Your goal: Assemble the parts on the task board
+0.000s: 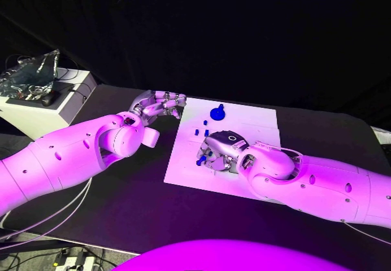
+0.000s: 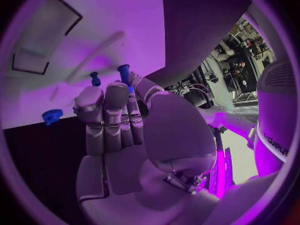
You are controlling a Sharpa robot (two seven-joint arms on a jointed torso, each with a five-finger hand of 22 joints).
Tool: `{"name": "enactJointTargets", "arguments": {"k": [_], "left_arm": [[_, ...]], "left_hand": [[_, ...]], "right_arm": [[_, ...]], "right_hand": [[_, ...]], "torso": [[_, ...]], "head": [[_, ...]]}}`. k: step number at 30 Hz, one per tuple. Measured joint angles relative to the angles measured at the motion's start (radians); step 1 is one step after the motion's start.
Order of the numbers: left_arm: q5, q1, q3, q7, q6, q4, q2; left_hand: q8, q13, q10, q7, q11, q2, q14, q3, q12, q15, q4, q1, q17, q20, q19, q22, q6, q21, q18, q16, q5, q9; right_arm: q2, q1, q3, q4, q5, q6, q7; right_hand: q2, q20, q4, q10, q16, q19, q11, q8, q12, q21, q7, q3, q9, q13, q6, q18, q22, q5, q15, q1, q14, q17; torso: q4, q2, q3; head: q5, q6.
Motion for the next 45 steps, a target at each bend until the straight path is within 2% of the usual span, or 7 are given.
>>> {"name": "enactJointTargets", "arguments": {"k": [18, 23, 29, 32, 38, 41, 45], "left_arm": [[0.000, 0.000, 0.000, -0.003, 0.001, 0.000, -0.002], [0.000, 0.000, 0.000, -0.003, 0.001, 0.001, -0.002], [0.000, 0.000, 0.000, -0.004, 0.002, 0.001, -0.003], [0.000, 0.000, 0.000, -0.005, 0.002, 0.001, -0.003], [0.000, 0.000, 0.000, -0.007, 0.003, 0.001, -0.003], [0.000, 0.000, 0.000, -0.008, 0.004, 0.001, -0.003], [-0.001, 0.000, 0.000, -0.009, 0.004, 0.001, -0.003]], "left_hand": [[0.000, 0.000, 0.000, 0.000, 0.000, 0.000, 0.000, 0.000, 0.000, 0.000, 0.000, 0.000, 0.000, -0.002, 0.009, 0.011, 0.000, -0.013, 0.000, 0.000, 0.000, 0.000], [0.000, 0.000, 0.000, 0.000, 0.000, 0.000, 0.000, 0.000, 0.000, 0.000, 0.000, 0.000, 0.000, -0.002, 0.009, 0.011, 0.000, -0.013, 0.000, 0.000, 0.000, 0.000], [0.000, 0.000, 0.000, 0.000, 0.000, 0.000, 0.000, 0.000, 0.000, 0.000, 0.000, 0.000, 0.000, -0.002, 0.009, 0.012, 0.000, -0.013, 0.000, 0.000, 0.000, 0.000], [0.000, 0.000, 0.000, 0.000, 0.000, 0.000, 0.000, 0.000, 0.000, 0.000, 0.000, 0.000, 0.000, -0.002, 0.009, 0.012, 0.000, -0.013, 0.000, 0.000, 0.000, 0.000], [0.000, 0.000, 0.000, 0.000, 0.000, 0.000, 0.000, 0.000, 0.000, 0.000, 0.000, 0.000, 0.000, -0.002, 0.009, 0.013, 0.000, -0.012, 0.000, 0.000, 0.000, 0.000], [0.000, 0.000, 0.000, 0.000, 0.000, 0.000, 0.000, 0.000, 0.000, 0.000, 0.000, 0.000, 0.000, -0.002, 0.009, 0.013, 0.000, -0.012, 0.000, 0.000, 0.000, 0.000], [0.000, 0.000, 0.000, 0.000, 0.000, 0.000, 0.000, 0.000, 0.000, 0.000, 0.000, 0.000, 0.000, -0.002, 0.009, 0.013, 0.000, -0.017, 0.000, 0.000, 0.000, 0.000]], "right_arm": [[-0.003, 0.000, 0.001, 0.010, -0.005, 0.003, -0.007], [0.003, 0.000, 0.001, 0.005, -0.005, 0.008, -0.010], [0.018, 0.001, -0.002, -0.006, -0.006, 0.020, -0.023], [0.027, 0.003, -0.004, -0.009, -0.011, 0.023, -0.031], [0.035, 0.003, -0.007, -0.008, -0.021, 0.022, -0.046], [0.034, 0.002, -0.010, -0.003, -0.023, 0.020, -0.048], [0.030, 0.000, -0.012, 0.003, -0.025, 0.014, -0.049]], "right_hand": [[0.000, 0.004, -0.001, 0.000, 0.000, -0.004, 0.000, 0.005, 0.001, 0.000, 0.000, -0.002, -0.001, -0.001, 0.000, 0.000, 0.000, 0.000, 0.000, 0.000, 0.000, -0.003], [0.000, 0.008, 0.001, -0.005, 0.000, -0.007, -0.005, 0.005, 0.001, -0.004, 0.013, -0.017, -0.006, -0.001, -0.026, 0.000, 0.000, 0.064, 0.001, 0.000, 0.000, -0.005], [-0.002, 0.009, 0.014, -0.017, 0.000, -0.009, -0.012, 0.005, 0.001, -0.021, 0.020, -0.036, -0.019, 0.000, -0.056, 0.015, 0.000, 0.080, 0.004, 0.002, -0.003, -0.007], [-0.009, 0.009, 0.021, -0.022, 0.000, -0.009, -0.007, 0.005, 0.003, -0.021, 0.025, -0.043, -0.020, 0.003, -0.068, 0.015, 0.000, 0.103, 0.008, 0.008, -0.007, -0.008], [-0.044, 0.013, 0.035, -0.045, 0.000, -0.013, -0.003, 0.005, 0.012, -0.028, 0.027, -0.069, -0.019, 0.002, -0.077, 0.017, 0.000, 0.126, 0.011, -0.009, -0.004, -0.010], [-0.064, 0.020, 0.048, -0.077, 0.000, -0.009, 0.004, 0.005, 0.008, -0.044, 0.019, -0.128, -0.020, 0.001, -0.095, 0.020, 0.000, 0.128, 0.016, -0.010, -0.005, -0.012], [-0.075, 0.025, 0.062, -0.112, 0.000, -0.014, 0.011, 0.005, 0.008, -0.073, 0.015, -0.214, -0.020, 0.001, -0.112, 0.025, 0.000, 0.128, 0.020, -0.002, -0.009, -0.018]], "torso": [[-0.0006, 0.000, 0.0004], [-0.0006, 0.000, 0.0001], [-0.0006, 0.000, 0.0000], [-0.0003, 0.000, 0.0000], [-0.0001, 0.000, 0.0000], [0.0000, 0.000, 0.0000], [-0.0001, 0.000, 0.0000]], "head": [[0.004, -0.003], [0.002, -0.005], [0.000, -0.005], [-0.001, -0.006], [-0.001, -0.007], [-0.001, -0.008], [-0.001, -0.008]]}}
